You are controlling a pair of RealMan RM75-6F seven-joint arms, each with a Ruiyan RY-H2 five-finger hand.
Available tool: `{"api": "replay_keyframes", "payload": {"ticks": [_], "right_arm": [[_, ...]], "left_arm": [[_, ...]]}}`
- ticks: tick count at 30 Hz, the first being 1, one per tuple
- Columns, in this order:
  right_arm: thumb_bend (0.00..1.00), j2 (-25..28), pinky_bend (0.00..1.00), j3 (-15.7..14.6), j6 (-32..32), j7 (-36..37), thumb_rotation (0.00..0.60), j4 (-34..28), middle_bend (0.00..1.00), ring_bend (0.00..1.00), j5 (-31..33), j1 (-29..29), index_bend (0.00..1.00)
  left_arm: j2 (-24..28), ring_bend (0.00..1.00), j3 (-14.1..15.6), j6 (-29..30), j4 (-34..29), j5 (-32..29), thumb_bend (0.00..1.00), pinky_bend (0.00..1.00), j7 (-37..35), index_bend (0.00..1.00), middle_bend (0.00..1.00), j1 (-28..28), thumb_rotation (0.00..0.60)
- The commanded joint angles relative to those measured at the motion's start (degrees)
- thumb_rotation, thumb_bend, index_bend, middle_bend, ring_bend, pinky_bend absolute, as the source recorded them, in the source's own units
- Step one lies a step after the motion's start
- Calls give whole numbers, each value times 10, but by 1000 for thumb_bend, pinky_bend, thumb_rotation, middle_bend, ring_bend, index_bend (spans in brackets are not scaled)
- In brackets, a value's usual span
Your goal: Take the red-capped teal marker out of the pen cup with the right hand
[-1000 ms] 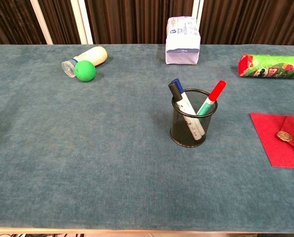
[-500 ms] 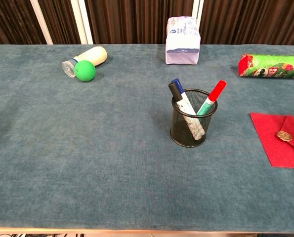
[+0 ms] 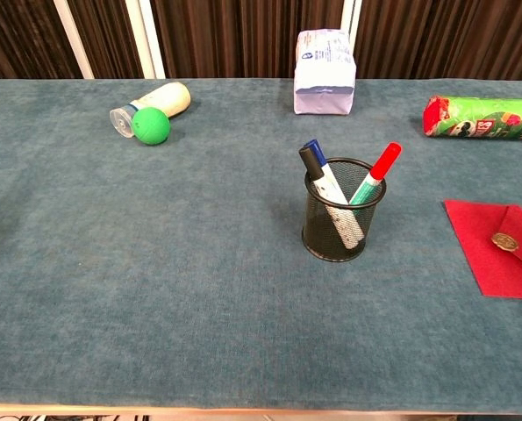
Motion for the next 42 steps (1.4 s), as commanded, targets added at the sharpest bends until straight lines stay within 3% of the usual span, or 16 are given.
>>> {"api": "replay_keyframes", "payload": {"ticks": [1, 6, 13, 21, 30, 42], "right_arm": [[307, 21, 162, 34, -101, 73, 600, -4, 0, 0, 34, 77, 241], [321, -1, 162, 53, -150, 27, 600, -11, 0, 0, 64, 121, 278], [367, -60, 162, 92, -206, -46, 600, 1, 0, 0, 163, 182, 334], [397, -101, 162, 109, -222, -112, 600, -4, 0, 0, 233, 220, 361], [398, -112, 162, 109, -207, -157, 600, -27, 0, 0, 265, 229, 397], [398, -128, 162, 102, -193, -159, 600, -38, 0, 0, 251, 223, 435]], "left_arm": [[0, 78, 0, -1, 0, -2, 455, 43, 1, 150, 26, 0, 600], [1, 78, -2, -5, -2, -9, 455, 43, 4, 150, 26, -1, 600], [1, 79, -3, -7, -1, -13, 455, 43, 7, 150, 26, -3, 600], [2, 80, -3, -12, -2, -17, 455, 43, 5, 150, 26, -4, 600], [4, 79, -3, -13, -2, -18, 455, 43, 2, 150, 26, -4, 600], [4, 80, -3, -13, -2, -20, 455, 43, 3, 150, 26, -4, 600]]}}
